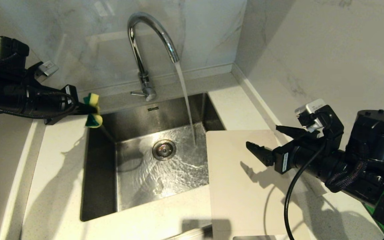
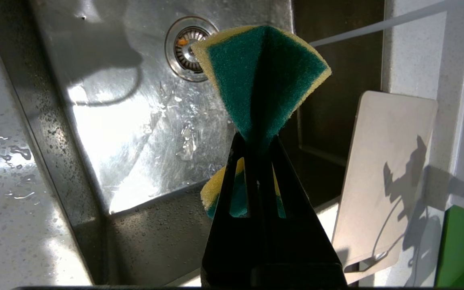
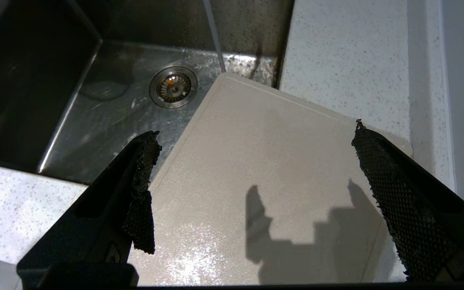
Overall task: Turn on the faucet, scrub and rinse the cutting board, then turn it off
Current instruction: Put down the cleaning cloth
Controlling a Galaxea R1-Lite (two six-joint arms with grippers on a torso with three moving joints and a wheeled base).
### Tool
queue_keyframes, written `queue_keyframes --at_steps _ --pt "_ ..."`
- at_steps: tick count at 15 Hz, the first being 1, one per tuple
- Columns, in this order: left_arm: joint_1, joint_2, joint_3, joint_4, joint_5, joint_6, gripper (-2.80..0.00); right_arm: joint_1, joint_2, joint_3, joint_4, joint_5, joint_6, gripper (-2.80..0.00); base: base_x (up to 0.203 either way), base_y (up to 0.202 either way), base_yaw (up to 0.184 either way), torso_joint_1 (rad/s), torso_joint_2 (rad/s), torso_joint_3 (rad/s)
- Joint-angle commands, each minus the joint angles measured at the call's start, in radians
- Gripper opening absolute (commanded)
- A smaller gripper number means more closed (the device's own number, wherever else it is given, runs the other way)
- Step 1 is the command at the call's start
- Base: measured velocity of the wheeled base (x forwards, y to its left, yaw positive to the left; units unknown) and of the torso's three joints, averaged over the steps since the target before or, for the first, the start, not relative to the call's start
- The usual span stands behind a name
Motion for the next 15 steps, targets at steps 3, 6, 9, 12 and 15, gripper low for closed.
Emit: queue_keyframes --at_steps 3,6,9,12,15 --pt "-0.023 -0.001 0.002 0.002 0.019 -0.003 -2.8 0.001 -0.003 -0.009 -0.041 -0.001 0.045 0.0 0.0 0.0 0.0 0.0 0.0 0.0" --pt "-0.029 -0.007 -0.001 0.002 0.02 -0.003 -2.8 0.001 0.005 -0.011 -0.082 -0.044 0.076 0.0 0.0 0.0 0.0 0.0 0.0 0.0" --pt "-0.029 -0.013 0.002 0.002 0.02 -0.004 -2.8 0.001 0.004 -0.011 -0.085 -0.059 0.082 0.0 0.0 0.0 0.0 0.0 0.0 0.0" --pt "-0.029 -0.021 0.0 0.011 0.02 -0.004 -2.8 0.002 0.007 -0.012 -0.137 -0.06 0.135 0.0 0.0 0.0 0.0 0.0 0.0 0.0" --pt "-0.029 -0.021 -0.001 0.017 0.02 -0.004 -2.8 0.004 0.002 0.011 -0.142 -0.082 0.148 0.0 0.0 0.0 0.0 0.0 0.0 0.0"
